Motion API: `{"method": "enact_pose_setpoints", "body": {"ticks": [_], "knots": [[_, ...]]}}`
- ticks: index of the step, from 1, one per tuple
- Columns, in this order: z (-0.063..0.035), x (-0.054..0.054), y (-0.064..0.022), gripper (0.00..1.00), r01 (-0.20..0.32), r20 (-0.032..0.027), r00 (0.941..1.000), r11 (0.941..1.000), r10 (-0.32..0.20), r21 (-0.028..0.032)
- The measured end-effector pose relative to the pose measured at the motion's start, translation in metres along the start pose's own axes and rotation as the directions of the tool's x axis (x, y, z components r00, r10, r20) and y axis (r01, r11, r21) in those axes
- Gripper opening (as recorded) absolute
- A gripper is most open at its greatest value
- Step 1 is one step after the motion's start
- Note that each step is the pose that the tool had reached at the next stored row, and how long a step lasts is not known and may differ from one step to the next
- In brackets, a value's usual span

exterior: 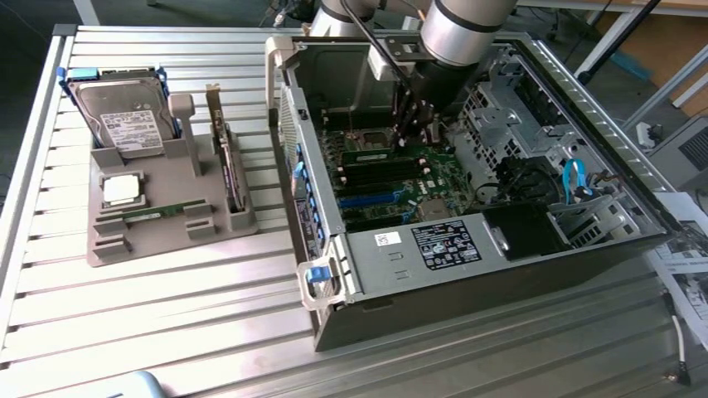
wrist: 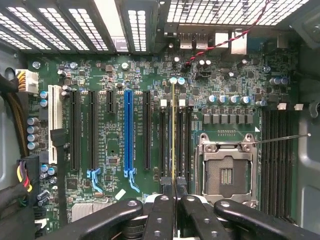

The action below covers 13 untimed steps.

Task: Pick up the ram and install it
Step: 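Insert the ram into the slot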

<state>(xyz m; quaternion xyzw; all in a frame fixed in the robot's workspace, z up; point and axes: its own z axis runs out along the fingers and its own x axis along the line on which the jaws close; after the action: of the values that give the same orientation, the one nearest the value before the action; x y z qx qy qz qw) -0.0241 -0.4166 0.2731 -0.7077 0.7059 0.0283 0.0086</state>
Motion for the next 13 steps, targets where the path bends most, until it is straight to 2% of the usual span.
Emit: {"method": "enact_pose_setpoints", "body": {"ticks": [5,13], "knots": [[0.0001,0.0,-0.0008,0.12,0.0,0.0002,1.0,1.0,0.0,0.0001],[-0.0002,0.0,-0.0133,0.12,0.0,0.0002,1.0,1.0,0.0,0.0001]]}}
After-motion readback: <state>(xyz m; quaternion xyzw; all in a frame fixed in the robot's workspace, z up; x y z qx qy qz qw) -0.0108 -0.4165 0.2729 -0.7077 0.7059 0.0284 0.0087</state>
